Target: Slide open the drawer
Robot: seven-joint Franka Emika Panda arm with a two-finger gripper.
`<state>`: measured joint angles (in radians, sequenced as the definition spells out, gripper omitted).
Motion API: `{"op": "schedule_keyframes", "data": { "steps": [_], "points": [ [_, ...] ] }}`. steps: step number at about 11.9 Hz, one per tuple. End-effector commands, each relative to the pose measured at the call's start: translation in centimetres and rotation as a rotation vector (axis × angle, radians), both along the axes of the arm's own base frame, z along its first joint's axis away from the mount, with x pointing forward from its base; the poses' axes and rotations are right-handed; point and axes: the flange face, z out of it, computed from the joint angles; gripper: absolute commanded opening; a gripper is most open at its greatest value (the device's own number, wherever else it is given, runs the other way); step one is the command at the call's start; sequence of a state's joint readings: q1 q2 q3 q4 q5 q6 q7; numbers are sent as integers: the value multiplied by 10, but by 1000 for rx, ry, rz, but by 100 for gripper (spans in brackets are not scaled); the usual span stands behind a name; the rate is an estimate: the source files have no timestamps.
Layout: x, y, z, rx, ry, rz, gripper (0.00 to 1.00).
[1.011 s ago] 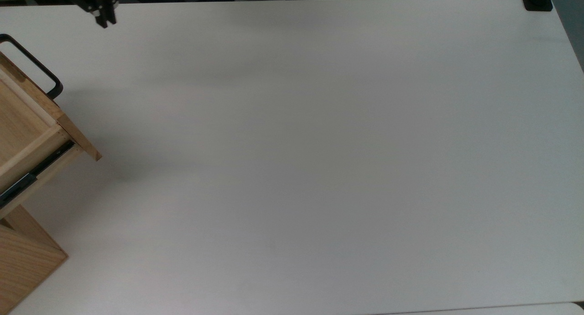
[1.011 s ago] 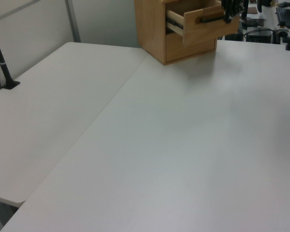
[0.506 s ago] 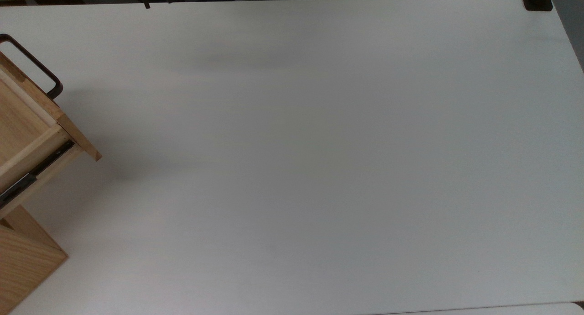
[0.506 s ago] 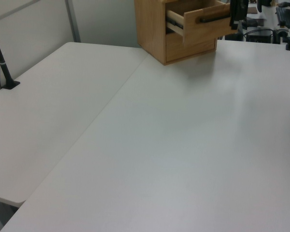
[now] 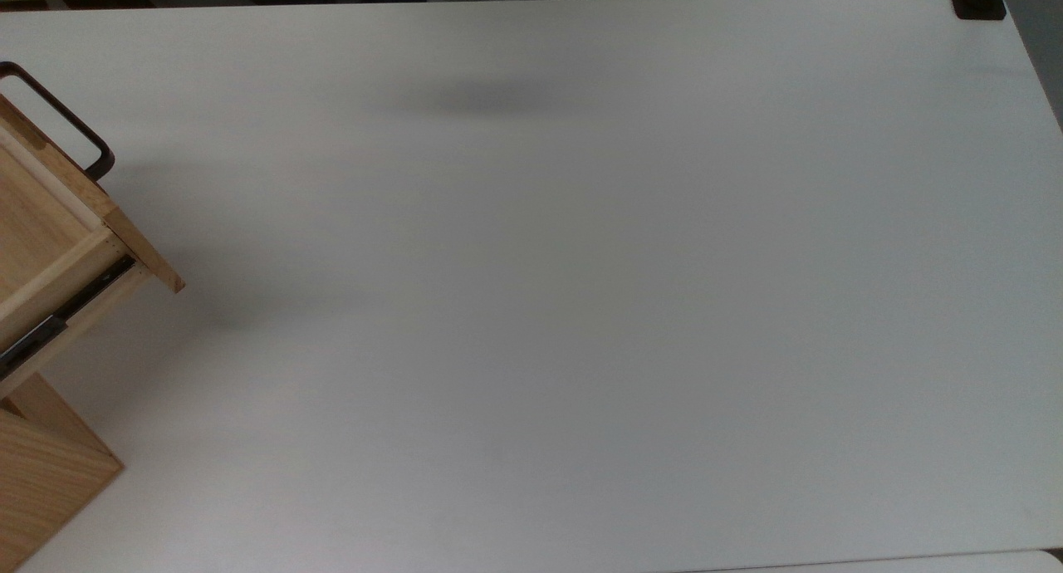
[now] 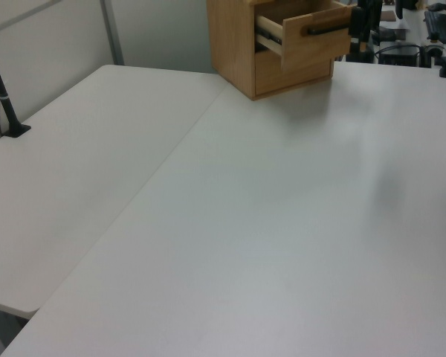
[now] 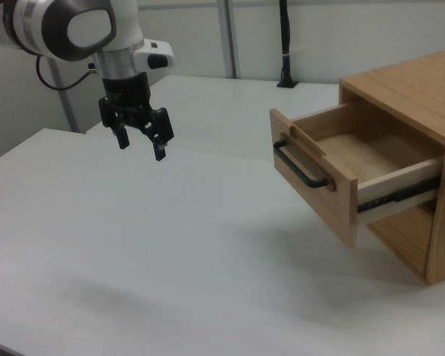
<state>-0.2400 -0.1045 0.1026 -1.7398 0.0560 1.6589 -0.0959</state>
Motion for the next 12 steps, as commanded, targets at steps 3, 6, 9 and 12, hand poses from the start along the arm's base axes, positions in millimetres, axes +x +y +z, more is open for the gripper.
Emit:
{"op": "schedule_keyframes", "data": {
  "steps": [3, 6, 9, 12],
  "points": [
    [-7, 7, 4, 24, 54, -3, 100],
    [-4, 8, 2, 25, 54, -3, 100],
    [0, 13, -4, 36, 62, -10, 100],
    [1, 7, -1, 34, 54, -19, 100]
  ]
}}
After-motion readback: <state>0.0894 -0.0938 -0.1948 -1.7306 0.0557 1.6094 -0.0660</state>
